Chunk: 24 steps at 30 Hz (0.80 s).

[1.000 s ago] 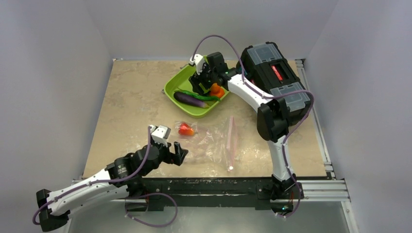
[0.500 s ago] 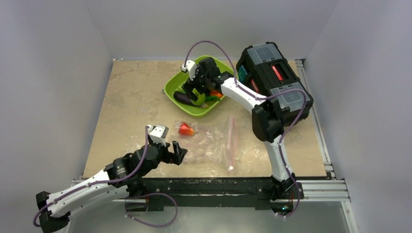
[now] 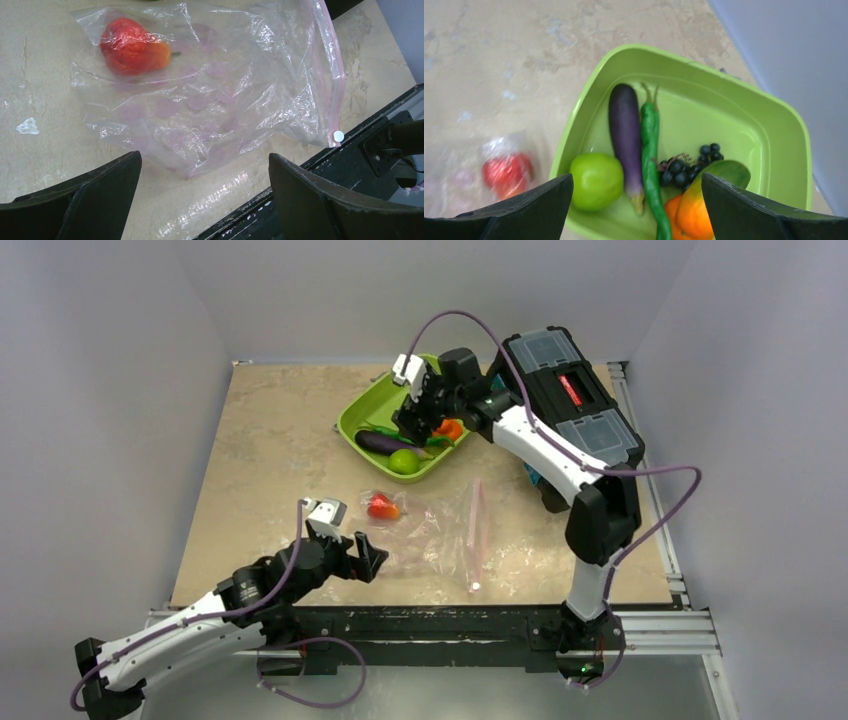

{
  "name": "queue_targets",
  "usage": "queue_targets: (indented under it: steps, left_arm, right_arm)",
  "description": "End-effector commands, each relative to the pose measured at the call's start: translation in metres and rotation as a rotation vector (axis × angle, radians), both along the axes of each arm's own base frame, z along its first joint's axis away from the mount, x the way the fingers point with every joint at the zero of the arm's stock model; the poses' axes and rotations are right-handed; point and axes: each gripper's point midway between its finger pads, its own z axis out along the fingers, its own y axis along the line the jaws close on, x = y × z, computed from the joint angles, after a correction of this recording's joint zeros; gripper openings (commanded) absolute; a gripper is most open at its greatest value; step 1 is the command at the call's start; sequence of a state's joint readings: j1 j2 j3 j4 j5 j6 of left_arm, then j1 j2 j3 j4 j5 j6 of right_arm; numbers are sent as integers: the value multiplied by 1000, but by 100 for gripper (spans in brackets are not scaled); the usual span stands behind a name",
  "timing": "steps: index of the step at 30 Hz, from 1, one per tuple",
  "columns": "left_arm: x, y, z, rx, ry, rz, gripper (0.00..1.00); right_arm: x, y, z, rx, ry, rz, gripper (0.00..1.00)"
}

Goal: Open the zip-top bag and remove the fake food
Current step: Place the fake fruit in the bin, then pick up the fake fruit from the zipper food storage bag.

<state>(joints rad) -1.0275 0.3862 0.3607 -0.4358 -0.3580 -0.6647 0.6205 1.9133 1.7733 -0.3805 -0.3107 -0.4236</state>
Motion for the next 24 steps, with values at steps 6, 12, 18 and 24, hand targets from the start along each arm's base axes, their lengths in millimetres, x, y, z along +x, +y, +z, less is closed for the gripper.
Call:
queue_targets:
  steps: [6, 12, 18, 24]
  left_arm:
    - [-1, -7, 7, -76, 8, -4, 98]
    - [-2, -4, 10, -92, 6, 5, 99]
    - [-2, 0, 13, -106, 1, 19, 100]
    - [-1, 1, 14, -99, 0, 26, 100]
  right_arm:
    - [-95, -44, 39, 38, -137, 218, 99]
    - [-135, -84, 17, 84, -107, 262, 99]
    - [-157, -114, -9, 75, -78, 244, 99]
    - [-170, -131, -42, 28, -28, 221, 99]
